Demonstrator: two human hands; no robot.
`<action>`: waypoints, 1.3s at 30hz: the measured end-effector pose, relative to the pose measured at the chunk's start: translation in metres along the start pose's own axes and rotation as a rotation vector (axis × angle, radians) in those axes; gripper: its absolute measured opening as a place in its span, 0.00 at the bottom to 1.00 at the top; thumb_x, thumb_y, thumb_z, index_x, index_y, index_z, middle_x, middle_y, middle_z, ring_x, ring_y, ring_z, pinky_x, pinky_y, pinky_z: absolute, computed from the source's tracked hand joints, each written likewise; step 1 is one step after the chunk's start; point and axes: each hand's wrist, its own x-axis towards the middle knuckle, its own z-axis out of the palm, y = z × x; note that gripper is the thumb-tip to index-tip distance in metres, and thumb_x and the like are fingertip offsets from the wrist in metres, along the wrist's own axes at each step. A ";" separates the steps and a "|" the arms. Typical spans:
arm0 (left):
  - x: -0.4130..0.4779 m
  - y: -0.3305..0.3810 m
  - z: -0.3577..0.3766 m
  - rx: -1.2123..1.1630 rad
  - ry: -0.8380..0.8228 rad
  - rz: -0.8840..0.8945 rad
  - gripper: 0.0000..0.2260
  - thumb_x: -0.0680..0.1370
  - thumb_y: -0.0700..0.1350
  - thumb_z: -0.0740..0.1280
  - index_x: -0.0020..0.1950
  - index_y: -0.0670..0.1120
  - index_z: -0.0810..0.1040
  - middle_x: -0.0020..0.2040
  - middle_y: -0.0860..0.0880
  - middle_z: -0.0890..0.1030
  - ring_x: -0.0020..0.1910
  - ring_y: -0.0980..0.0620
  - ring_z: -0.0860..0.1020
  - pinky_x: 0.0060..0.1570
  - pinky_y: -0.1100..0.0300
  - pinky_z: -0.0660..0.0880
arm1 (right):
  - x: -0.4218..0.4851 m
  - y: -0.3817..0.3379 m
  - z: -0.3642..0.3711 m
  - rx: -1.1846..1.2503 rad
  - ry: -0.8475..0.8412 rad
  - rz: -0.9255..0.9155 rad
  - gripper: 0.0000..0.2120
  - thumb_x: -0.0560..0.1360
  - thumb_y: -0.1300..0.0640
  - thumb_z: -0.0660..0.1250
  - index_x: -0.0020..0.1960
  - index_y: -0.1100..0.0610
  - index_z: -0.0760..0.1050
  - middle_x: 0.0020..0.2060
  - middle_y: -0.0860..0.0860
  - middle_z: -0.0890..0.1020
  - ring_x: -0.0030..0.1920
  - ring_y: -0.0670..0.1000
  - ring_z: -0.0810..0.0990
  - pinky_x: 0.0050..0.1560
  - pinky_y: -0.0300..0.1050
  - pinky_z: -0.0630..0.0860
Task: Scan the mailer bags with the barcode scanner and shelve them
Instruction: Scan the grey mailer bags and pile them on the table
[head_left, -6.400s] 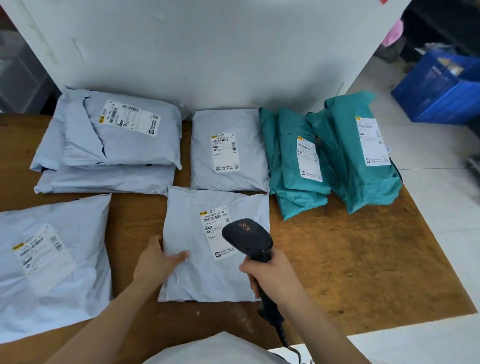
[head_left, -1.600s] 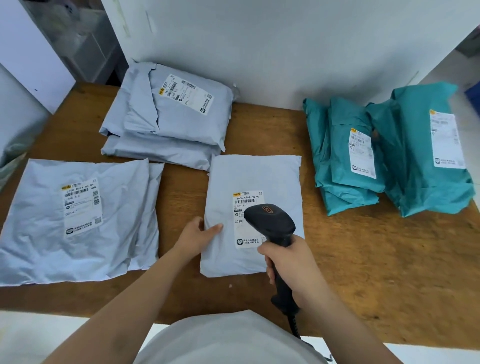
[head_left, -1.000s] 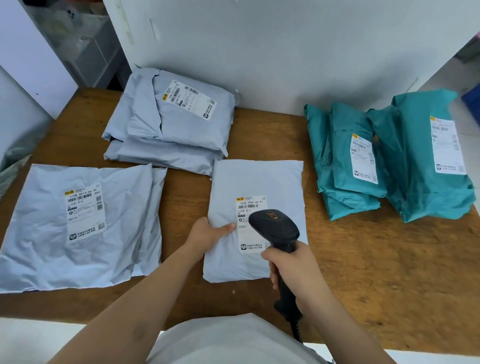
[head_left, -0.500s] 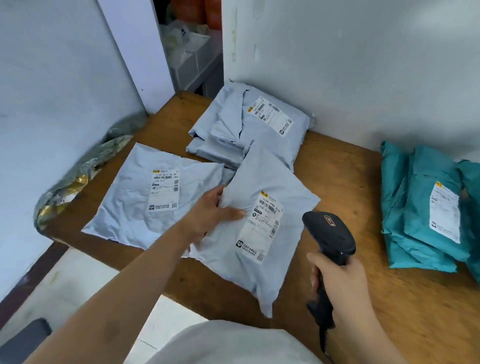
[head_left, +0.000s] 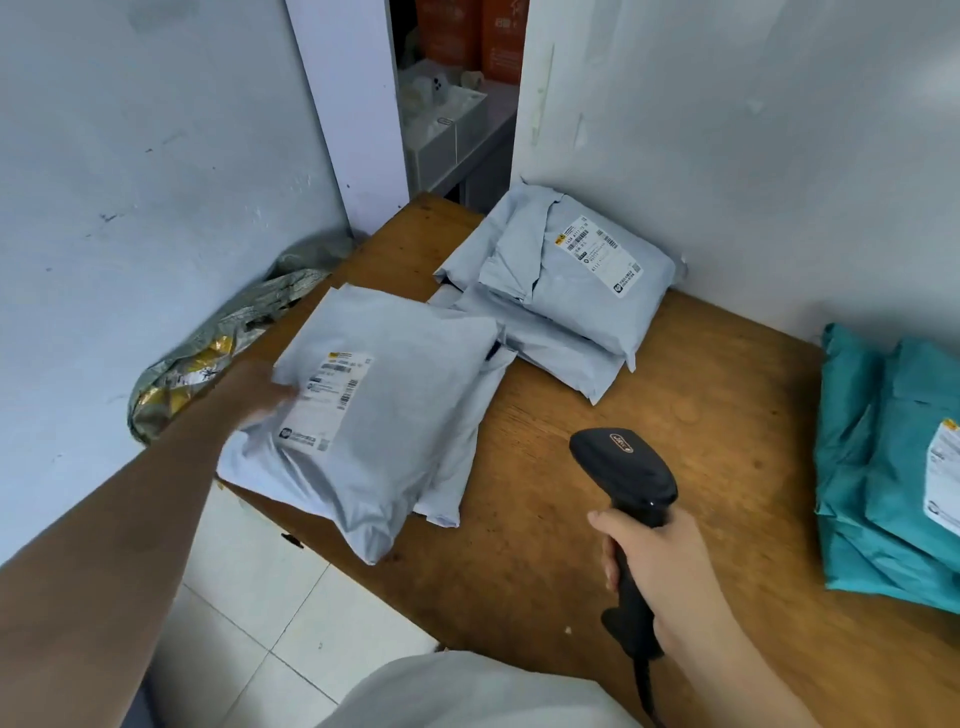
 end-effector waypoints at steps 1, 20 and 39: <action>0.000 0.003 0.009 -0.003 0.030 -0.041 0.17 0.76 0.45 0.67 0.60 0.36 0.74 0.59 0.35 0.77 0.52 0.39 0.76 0.47 0.52 0.72 | 0.000 -0.001 0.001 -0.002 -0.008 -0.002 0.22 0.73 0.65 0.67 0.22 0.60 0.68 0.18 0.58 0.70 0.20 0.53 0.67 0.30 0.44 0.70; -0.045 0.267 0.154 -0.363 -0.403 0.375 0.13 0.72 0.48 0.69 0.51 0.43 0.72 0.47 0.43 0.72 0.41 0.49 0.73 0.43 0.58 0.70 | -0.016 -0.011 -0.087 0.075 0.337 0.150 0.13 0.71 0.62 0.69 0.31 0.61 0.69 0.21 0.55 0.71 0.20 0.51 0.68 0.26 0.42 0.68; -0.009 0.314 0.211 -1.225 -0.540 -0.164 0.22 0.73 0.38 0.70 0.66 0.42 0.71 0.61 0.43 0.76 0.56 0.44 0.77 0.42 0.47 0.79 | 0.004 0.003 -0.115 0.185 0.456 0.236 0.07 0.69 0.63 0.68 0.35 0.63 0.71 0.25 0.59 0.70 0.24 0.52 0.68 0.29 0.45 0.68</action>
